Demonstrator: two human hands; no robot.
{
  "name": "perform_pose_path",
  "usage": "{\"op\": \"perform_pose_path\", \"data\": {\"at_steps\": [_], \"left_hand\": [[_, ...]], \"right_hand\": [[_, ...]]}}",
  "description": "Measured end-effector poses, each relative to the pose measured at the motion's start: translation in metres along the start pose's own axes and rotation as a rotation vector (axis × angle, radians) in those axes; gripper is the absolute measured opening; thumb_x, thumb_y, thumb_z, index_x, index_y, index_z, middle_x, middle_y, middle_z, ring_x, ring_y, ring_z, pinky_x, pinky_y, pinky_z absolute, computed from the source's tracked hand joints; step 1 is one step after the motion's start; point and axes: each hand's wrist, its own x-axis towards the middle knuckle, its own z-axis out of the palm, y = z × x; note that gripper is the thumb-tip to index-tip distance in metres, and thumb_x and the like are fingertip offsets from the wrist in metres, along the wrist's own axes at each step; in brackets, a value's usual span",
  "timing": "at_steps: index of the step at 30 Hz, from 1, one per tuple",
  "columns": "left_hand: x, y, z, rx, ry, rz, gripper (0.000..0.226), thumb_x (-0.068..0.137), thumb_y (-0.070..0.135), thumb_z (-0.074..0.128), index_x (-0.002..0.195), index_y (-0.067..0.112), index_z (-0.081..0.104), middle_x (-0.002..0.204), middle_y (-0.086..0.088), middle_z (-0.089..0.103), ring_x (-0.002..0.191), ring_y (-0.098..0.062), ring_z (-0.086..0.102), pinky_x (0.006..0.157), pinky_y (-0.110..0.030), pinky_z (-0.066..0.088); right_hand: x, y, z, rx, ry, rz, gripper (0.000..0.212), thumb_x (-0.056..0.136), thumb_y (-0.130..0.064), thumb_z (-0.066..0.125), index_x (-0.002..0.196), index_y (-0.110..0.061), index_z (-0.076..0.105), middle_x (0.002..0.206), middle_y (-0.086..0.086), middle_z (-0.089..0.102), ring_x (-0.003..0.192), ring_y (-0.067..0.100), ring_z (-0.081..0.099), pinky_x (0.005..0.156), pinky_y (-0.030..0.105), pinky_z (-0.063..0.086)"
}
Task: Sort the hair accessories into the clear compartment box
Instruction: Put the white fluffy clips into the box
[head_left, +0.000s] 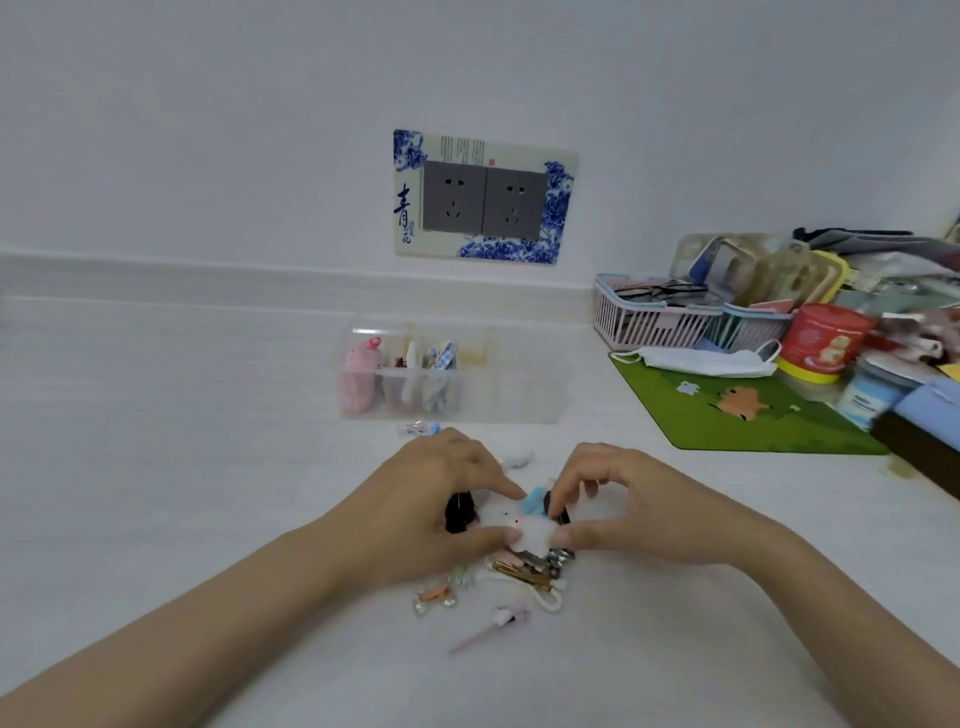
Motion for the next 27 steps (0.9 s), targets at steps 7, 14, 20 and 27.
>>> {"op": "perform_pose_path", "data": {"at_steps": [7,14,20,27], "left_hand": [[0.001,-0.001,0.005,0.007,-0.04,-0.05,0.04,0.077,0.055,0.064,0.114,0.041,0.061,0.106,0.018,0.051,0.101,0.003,0.038,0.091,-0.014,0.031],[0.004,-0.005,0.007,-0.142,0.043,-0.079,0.023,0.081,0.045,0.064,0.103,0.039,0.063,0.114,0.022,0.055,0.115,0.007,0.039,0.098,-0.008,0.026],[0.006,-0.01,0.004,-0.256,0.089,-0.156,0.017,0.079,0.046,0.066,0.093,0.037,0.065,0.101,0.022,0.064,0.107,0.004,0.049,0.094,-0.021,0.039],[0.007,-0.012,-0.008,-0.486,0.243,-0.225,0.008,0.076,0.032,0.074,0.081,0.032,0.067,0.087,0.017,0.07,0.085,0.002,0.063,0.084,-0.014,0.044]], "right_hand": [[0.001,0.002,0.013,0.126,0.051,-0.018,0.015,0.072,-0.032,0.078,0.071,-0.035,0.064,0.088,-0.01,0.06,0.082,0.002,0.051,0.078,0.014,0.037],[0.006,0.0,0.003,0.306,0.165,-0.075,0.004,0.081,-0.019,0.071,0.082,-0.018,0.067,0.082,-0.009,0.069,0.081,0.004,0.06,0.079,0.014,0.042],[0.019,-0.007,0.002,0.543,0.239,-0.058,0.014,0.077,-0.006,0.072,0.077,-0.018,0.066,0.078,-0.003,0.07,0.074,0.008,0.061,0.073,0.018,0.05],[0.046,-0.029,-0.009,0.699,0.322,-0.107,0.014,0.077,-0.002,0.07,0.078,-0.014,0.064,0.085,0.012,0.066,0.075,0.011,0.062,0.065,0.015,0.052]]}}
